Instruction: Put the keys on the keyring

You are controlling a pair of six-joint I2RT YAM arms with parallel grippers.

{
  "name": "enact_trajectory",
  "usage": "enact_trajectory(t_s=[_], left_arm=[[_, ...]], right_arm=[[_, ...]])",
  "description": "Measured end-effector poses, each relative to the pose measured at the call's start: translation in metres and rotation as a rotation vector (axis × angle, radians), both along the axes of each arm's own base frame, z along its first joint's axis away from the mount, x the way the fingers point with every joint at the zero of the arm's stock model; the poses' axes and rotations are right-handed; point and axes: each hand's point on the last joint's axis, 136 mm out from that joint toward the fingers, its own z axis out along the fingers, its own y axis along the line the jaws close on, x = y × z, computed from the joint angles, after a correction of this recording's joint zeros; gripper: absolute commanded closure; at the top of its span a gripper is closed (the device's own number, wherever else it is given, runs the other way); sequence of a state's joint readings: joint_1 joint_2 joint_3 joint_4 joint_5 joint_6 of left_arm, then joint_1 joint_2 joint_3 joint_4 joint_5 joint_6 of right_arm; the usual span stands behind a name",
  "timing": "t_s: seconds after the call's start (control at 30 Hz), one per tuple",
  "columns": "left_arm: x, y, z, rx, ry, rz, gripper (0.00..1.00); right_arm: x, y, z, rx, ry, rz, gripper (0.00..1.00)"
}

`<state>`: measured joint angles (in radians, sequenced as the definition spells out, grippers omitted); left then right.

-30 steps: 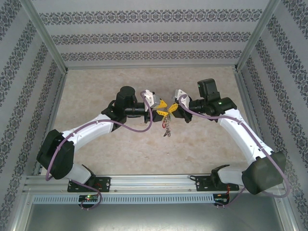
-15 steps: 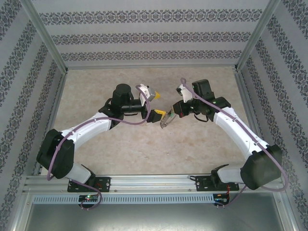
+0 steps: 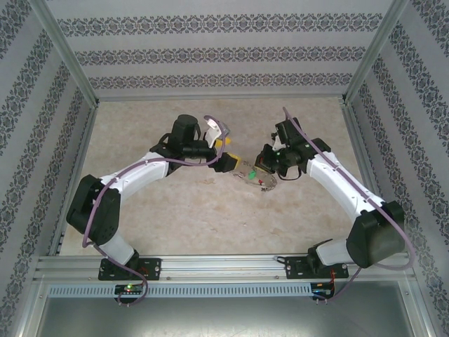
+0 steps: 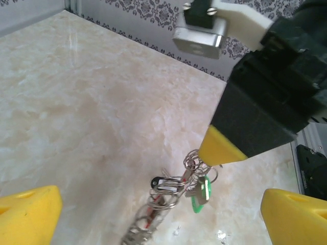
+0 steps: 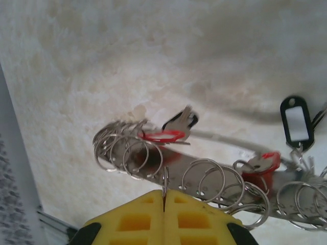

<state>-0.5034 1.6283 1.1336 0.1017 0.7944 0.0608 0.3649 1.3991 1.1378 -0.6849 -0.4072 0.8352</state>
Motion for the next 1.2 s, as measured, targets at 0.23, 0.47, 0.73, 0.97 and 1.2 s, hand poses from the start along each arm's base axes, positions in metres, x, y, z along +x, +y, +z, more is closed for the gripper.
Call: enact_trajectory(t_s=[0.23,0.47,0.73,0.97,1.2], left_arm=[[-0.036,-0.005,-0.015,0.026,-0.057,-0.132,0.43],[-0.038,-0.003,-0.016,0.048,-0.093,-0.134,0.38],[-0.025,-0.005,-0.036,0.099,-0.104,-0.078,0.41],[-0.032,-0.001,-0.081,0.144,-0.169,-0.078,0.37],[-0.032,-0.004,-0.081,0.145,-0.255,-0.104,0.46]], right_arm=[[0.000,0.009,-0.011,0.135,0.190,-0.218,1.00],[0.007,0.024,0.002,0.295,0.304,-0.353,1.00],[0.010,0.044,-0.001,0.389,0.426,-0.393,1.00],[0.010,0.055,-0.008,0.417,0.491,-0.386,1.00],[0.010,0.060,-0.003,0.445,0.488,-0.359,1.00]])
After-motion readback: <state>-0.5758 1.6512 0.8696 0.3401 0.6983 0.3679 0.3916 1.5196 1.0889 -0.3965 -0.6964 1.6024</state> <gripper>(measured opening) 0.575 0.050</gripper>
